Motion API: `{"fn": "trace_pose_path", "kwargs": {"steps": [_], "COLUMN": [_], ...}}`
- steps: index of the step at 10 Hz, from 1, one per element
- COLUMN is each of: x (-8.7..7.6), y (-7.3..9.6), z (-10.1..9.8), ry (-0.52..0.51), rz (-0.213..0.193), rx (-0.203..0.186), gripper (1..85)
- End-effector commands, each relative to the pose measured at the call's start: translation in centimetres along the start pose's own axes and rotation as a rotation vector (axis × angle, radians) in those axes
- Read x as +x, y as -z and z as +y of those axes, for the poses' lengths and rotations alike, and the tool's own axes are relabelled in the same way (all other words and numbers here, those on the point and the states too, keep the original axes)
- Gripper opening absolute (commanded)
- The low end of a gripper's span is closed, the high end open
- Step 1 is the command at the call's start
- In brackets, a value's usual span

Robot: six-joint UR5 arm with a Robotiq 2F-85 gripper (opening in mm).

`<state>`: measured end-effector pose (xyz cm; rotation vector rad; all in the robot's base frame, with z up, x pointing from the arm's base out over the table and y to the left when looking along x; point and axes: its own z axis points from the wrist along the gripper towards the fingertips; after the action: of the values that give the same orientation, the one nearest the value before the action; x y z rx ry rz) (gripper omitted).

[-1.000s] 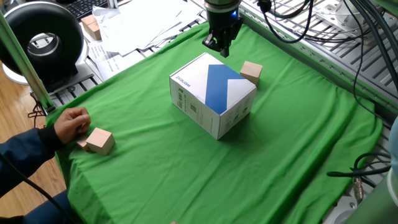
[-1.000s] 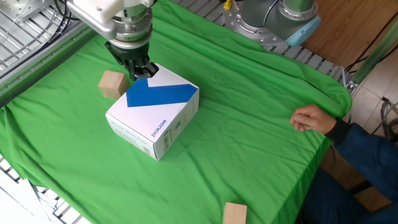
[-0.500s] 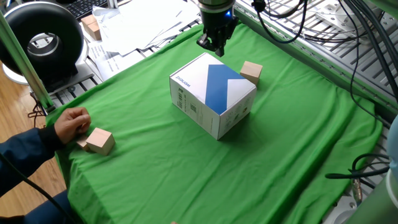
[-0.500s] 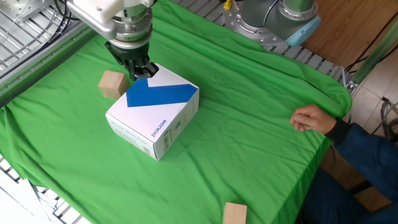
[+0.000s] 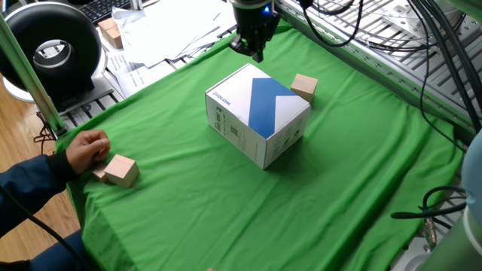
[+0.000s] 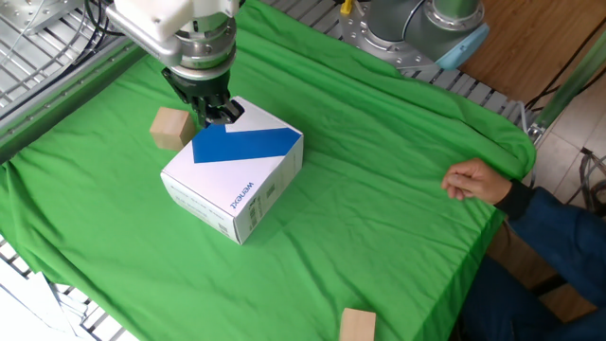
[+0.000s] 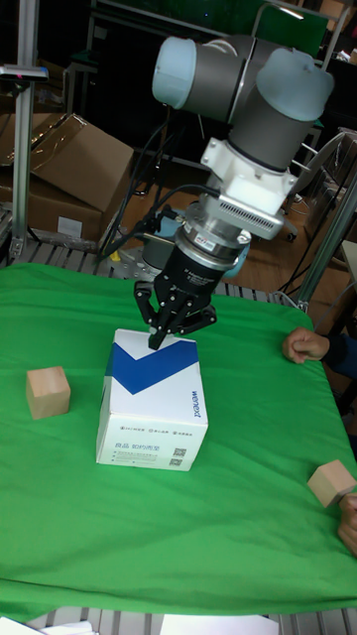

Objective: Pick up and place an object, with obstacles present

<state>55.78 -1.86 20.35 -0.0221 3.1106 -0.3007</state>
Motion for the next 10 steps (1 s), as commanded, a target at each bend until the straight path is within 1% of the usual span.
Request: {"fn": "trace_pose_path", "kwargs": {"steps": [1,3,4,5,6,7,8,9,10], "x": [-0.5,-0.4,-0.4,-0.8,-0.5,-1.7,-2.0,-1.9,-1.8], "y": [1.1,1.1,1.1,1.1,1.1,1.2,1.4,1.3,1.2], "z": [1.1,1.7,2.2,2.6,2.6,3.3,4.4,3.8,2.9], "ry": [-0.016,0.002,0.020,0.059,0.041,0.034,0.016,0.023,0.034], "rz": [0.003,0.005,0.003,-0.011,0.002,-0.046,-0.057,-0.055,-0.049], "rx": [-0.017,-0.040,-0.063,-0.075,-0.079,-0.105,-0.148,-0.125,-0.086], "gripper": [1.7,1.7,1.7,1.7,1.7,1.7,1.7,1.7,1.7]}}
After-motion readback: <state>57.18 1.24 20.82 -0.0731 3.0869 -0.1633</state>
